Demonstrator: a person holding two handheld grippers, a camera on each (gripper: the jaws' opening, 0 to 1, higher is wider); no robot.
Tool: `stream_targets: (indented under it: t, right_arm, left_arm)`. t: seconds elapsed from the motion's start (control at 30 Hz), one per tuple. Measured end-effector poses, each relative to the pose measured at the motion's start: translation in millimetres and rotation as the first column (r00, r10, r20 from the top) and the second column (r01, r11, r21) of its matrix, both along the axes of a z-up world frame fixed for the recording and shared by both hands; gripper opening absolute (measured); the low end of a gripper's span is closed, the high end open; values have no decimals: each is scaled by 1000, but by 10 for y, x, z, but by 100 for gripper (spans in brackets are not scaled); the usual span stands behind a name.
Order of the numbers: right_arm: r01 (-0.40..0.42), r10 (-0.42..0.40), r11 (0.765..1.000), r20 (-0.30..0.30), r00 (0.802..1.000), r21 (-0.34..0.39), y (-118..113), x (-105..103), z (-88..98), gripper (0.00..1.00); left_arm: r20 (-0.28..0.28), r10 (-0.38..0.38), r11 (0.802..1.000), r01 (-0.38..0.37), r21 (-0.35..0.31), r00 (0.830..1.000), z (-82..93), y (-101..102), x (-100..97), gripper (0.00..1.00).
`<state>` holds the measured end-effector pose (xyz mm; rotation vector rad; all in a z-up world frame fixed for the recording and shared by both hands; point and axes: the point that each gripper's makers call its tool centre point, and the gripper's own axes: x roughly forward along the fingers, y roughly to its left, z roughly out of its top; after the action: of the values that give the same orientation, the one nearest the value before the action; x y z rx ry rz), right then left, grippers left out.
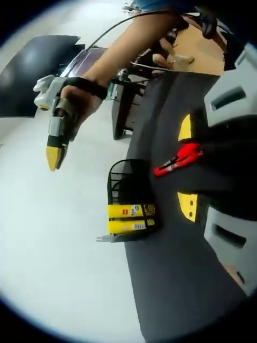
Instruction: Pick up pens and glue sticks and place them into the holder.
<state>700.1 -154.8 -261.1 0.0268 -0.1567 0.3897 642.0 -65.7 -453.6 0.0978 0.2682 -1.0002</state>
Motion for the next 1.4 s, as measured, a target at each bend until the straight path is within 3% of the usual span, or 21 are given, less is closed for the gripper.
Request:
stream_targets:
  t: [0.17, 0.33, 0.47, 0.67, 0.8, 0.97, 1.2, 1.3, 1.4]
  right_arm:
    - [8, -8, 1000, 7, 1000, 11, -28, -151, -41, 11]
    - [4, -4, 1000, -10, 1000, 30, -2, -273, -220, 11]
    - [0, 1, 999, -27, 1000, 55, 23, -326, -370, 11]
    - [0, 4, 998, -58, 998, 65, 15, -363, -577, 11]
    - [0, 6, 996, -70, 997, 84, -4, -375, -660, 11]
    - [2, 7, 995, -86, 996, 98, -17, -378, -745, 11]
    - [23, -8, 992, -122, 993, 123, -112, -395, -927, 11]
    - [40, -13, 986, -163, 987, 163, -174, -367, -1066, 11]
    - [43, 7, 971, -208, 978, 233, -170, -330, -1201, 11]
  left_arm:
    - [-6, 11, 998, -11, 61, 1000, -130, -75, -30, 26]
    - [-10, 37, 992, -36, 119, 999, -238, -121, -11, 23]
    - [-13, 51, 991, -48, 129, 999, -262, -122, 0, 17]
    - [55, 95, 973, -104, 207, 994, -310, 28, 131, 17]
    - [45, 89, 974, -96, 205, 995, -288, 45, 168, 18]
    - [18, 25, 972, -28, 233, 1000, -396, -148, 161, 22]
    - [6, 29, 976, -30, 217, 1000, -407, -247, 245, 9]
    - [6, 46, 979, -47, 200, 999, -385, -196, 245, 7]
    - [43, 72, 985, -78, 156, 996, -302, -144, 241, 6]
